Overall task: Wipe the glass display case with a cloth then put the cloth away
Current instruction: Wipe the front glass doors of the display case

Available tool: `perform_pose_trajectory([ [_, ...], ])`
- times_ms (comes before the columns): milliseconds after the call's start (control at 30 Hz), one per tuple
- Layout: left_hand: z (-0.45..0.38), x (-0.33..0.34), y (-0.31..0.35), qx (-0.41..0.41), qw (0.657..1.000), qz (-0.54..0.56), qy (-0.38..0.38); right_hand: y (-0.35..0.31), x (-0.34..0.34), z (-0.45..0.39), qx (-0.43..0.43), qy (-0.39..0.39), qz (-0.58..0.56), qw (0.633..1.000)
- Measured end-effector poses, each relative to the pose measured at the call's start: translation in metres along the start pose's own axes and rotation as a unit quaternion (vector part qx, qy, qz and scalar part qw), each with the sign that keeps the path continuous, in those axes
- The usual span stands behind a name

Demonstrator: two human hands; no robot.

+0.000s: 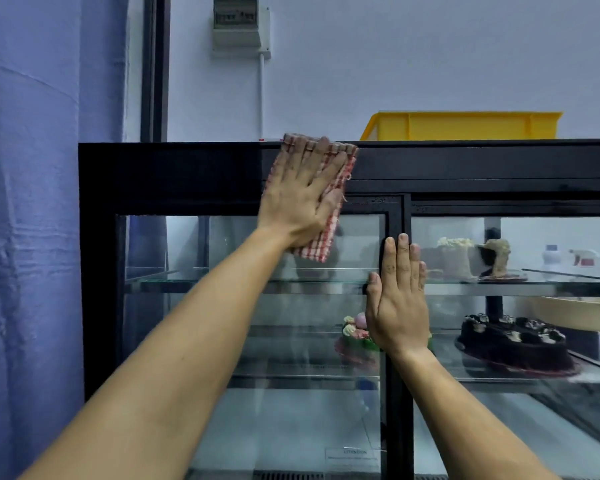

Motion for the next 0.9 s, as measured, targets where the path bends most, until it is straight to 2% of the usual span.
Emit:
perform_pose_trajectory([
  [100, 0.017, -0.004, -0.035, -0.032, 0.999, -0.001, -0.006, 0.0, -0.001, 0.0, 0.003, 0.004, -0.003, 1.0],
  [267, 0.005, -0.008, -0.009, -0.109, 0.993, 0.039, 0.019, -0.002, 0.0, 0.001, 0.005, 0.026, 0.001, 1.0],
  [333, -0.009, -0.007, 0.014, -0.064, 0.998, 0.02, 0.022, -0.002, 0.001, 0.002, 0.006, 0.032, 0.009, 0.999],
  [467, -0.027, -0.007, 0.051, 0.083, 0.996, -0.039, -0.014, -0.001, 0.0, 0.002, -0.003, 0.028, 0.001, 1.0],
  [533, -0.024, -0.006, 0.041, 0.135, 0.988, -0.05, -0.049, -0.001, 0.0, 0.002, -0.002, 0.025, -0.003, 1.0],
  [600, -0.011, -0.007, 0.01, 0.165, 0.982, -0.08, -0.05, 0.0, 0.0, 0.003, -0.002, 0.023, -0.003, 1.0],
  [733, 0.017, -0.009, -0.043, 0.119, 0.989, -0.084, -0.028, -0.002, -0.001, 0.003, -0.001, 0.028, -0.002, 1.0],
  [833, 0.011, -0.006, -0.028, 0.071, 0.994, -0.087, -0.011, -0.003, 0.0, 0.004, 0.0, 0.031, 0.003, 1.0],
  [900, -0.002, -0.008, -0.001, 0.073, 0.994, -0.085, -0.002, -0.003, 0.0, 0.004, 0.002, 0.033, 0.006, 0.999],
])
Point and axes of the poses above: each hand's wrist, its own z-axis away from the middle knuckle, its own x-axis out of the palm, y = z × x, the point moved 4 cm from there along -z, towards the middle knuckle, and after that the axes turned 15 degrees about -y, right-handed, at the moved point
